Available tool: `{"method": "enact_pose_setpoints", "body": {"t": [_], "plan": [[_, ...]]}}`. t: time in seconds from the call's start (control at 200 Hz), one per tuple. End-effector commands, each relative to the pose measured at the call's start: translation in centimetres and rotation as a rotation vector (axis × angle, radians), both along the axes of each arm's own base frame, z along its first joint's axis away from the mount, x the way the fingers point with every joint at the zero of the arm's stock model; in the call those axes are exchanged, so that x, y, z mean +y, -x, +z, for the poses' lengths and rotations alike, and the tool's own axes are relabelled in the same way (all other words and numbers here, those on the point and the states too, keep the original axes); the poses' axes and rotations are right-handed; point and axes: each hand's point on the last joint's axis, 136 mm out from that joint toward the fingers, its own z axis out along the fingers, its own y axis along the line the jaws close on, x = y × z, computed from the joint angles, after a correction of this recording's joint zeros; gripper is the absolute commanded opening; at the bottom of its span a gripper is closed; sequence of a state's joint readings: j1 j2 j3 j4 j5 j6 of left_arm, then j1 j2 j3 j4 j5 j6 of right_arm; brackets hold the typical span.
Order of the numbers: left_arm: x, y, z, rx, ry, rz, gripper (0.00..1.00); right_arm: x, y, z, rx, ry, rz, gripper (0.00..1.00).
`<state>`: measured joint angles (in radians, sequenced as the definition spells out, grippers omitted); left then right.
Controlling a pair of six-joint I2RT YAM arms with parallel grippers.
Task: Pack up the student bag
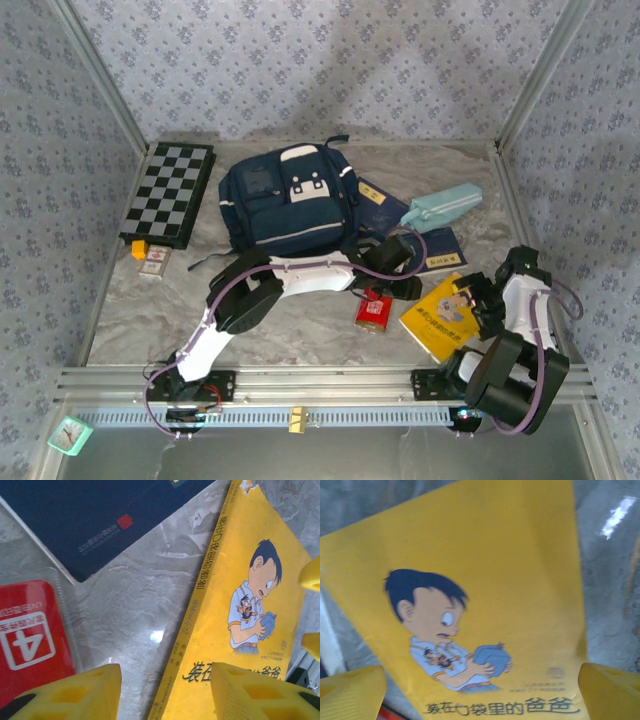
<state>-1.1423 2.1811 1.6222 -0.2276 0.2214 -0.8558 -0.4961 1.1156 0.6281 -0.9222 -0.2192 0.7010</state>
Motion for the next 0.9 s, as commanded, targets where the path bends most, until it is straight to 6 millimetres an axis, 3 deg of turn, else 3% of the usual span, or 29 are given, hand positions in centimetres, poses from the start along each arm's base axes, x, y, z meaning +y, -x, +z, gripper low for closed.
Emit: {"method": "enact_pose_setpoints", "body": {"t": [0.0, 0.145, 0.325, 0.635, 0.9], "plan": [[-2.2, 1.0, 0.7, 0.012, 0.042, -0.021, 0.5, -0.3, 1.6, -1.5, 0.071, 0.009, -0.048, 1.0], [-2.4, 1.1, 0.4, 0.015, 0.038, -0.03, 0.5, 0.0, 1.4, -2.6, 0.068, -0.016, -0.014, 1.0], [-2.9, 1.5, -1.1, 0.049, -0.014, -0.071, 0.48, 2.3, -0.9, -2.7, -0.071, -0.147, 0.008, 1.0], [-2.9, 0.7, -2.0, 0.034, -0.033, -0.068, 0.42, 4.0, -4.2, 1.5, -0.291, -0.242, 0.094, 0.97], [-2.4, -0.3, -2.2, 0.015, -0.048, -0.063, 0.37, 4.5, -3.7, 3.0, -0.294, -0.253, 0.149, 0.89]]}}
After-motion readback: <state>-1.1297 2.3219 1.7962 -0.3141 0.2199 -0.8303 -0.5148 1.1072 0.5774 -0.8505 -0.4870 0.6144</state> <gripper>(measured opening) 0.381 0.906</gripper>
